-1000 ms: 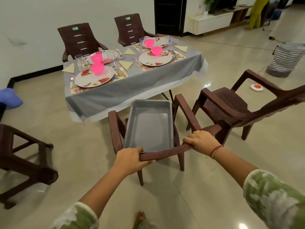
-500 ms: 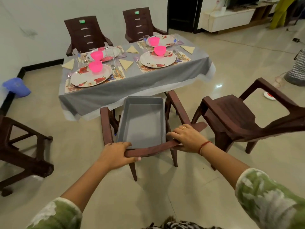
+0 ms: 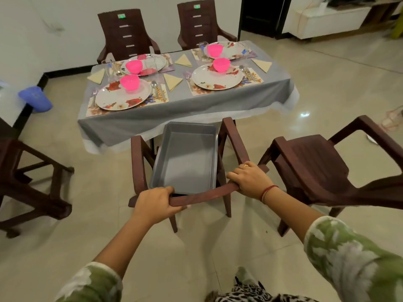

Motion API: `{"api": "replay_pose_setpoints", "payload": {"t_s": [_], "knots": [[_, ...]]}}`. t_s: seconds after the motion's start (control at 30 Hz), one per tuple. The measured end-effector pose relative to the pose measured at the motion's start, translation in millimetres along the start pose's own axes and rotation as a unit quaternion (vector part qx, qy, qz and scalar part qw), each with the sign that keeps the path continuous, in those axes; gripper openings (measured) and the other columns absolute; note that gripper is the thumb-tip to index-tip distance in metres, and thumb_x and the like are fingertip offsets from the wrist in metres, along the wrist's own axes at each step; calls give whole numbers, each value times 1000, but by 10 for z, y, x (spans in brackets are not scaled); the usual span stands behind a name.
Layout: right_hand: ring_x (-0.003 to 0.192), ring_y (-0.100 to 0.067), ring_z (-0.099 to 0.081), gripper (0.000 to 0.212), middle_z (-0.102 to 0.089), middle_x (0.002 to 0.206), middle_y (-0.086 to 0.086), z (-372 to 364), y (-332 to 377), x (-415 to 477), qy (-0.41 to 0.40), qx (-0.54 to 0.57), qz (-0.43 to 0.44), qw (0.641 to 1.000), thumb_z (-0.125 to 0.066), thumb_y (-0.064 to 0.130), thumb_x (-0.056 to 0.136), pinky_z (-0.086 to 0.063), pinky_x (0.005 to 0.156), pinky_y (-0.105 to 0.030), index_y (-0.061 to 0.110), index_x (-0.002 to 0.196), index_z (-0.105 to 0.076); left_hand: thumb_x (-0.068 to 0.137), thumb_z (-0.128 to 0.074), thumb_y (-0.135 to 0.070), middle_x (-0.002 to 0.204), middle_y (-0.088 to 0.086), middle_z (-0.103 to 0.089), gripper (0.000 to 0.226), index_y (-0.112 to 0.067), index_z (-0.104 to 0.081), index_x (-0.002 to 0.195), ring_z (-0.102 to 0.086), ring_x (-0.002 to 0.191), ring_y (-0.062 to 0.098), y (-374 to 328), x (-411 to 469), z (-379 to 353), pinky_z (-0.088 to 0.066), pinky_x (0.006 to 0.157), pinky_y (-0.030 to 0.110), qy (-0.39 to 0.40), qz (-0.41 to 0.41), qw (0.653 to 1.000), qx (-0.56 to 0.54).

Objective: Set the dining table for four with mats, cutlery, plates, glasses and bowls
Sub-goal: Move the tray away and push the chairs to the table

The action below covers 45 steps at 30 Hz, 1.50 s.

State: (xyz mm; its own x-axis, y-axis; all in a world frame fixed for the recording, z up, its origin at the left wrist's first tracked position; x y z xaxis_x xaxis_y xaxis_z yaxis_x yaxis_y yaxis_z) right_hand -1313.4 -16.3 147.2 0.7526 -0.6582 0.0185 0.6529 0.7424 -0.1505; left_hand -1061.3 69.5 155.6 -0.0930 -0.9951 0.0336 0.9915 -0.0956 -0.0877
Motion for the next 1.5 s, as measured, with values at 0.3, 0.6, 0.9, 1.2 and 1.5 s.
{"api": "replay_pose_setpoints", "payload": {"t_s": [0.3,0.6,0.9,1.2,1.5], "knots": [[124,-24,-42,77,-40,135,-6,384,-322,-554,-201,155,-32,967,-37,75,82,-29,108,-48,24,139,-36,67,-43,-87,142,0,-42,94,-25,-41,138,-30,139,23,-538,73,222,-19,113,55,-81,-37,991,-103],[120,-26,-43,64,-37,134,-8,659,-1786,-2529,-316,90,-102,939,-37,67,88,-37,100,-45,24,135,-37,80,-38,-78,143,3,-41,83,-18,-44,137,-23,142,20,-3294,574,60,-21,114,52,-131,-126,960,-211],[114,-27,-50,59,-40,130,-6,599,-3330,-4010,-262,57,-165,949,-41,63,88,-45,93,-44,23,132,-40,78,-41,-78,146,-6,-37,80,-26,-41,139,-15,144,11,-5548,906,-108,-16,116,44,-99,-174,942,-269],[120,-21,-41,72,-40,133,-6,36,-4449,-4722,-144,64,-104,982,-39,73,82,-38,99,-37,22,133,-43,71,-45,-83,151,-12,-22,89,-35,-28,144,2,144,4,-6697,1383,-393,-7,118,44,-5,-200,949,-245],[116,-23,-50,79,-51,130,-7,-479,-4961,-5057,-55,62,25,996,-37,79,79,-42,98,-40,23,132,-49,59,-38,-95,158,-7,-3,115,-32,-8,151,22,141,9,-7286,1486,-663,13,116,45,87,-174,977,-83]]}}
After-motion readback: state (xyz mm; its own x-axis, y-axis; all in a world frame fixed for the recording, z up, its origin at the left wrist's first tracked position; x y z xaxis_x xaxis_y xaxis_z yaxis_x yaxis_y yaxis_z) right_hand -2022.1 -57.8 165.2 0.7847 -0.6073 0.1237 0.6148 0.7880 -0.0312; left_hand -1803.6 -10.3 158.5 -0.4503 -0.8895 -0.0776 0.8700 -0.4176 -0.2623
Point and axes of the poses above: each hand's wrist, its own x-axis towards the middle knuckle, its own z-axis out of the back of the hand, y = z × x, the point moved 5 cm from there along x, towards the middle knuckle
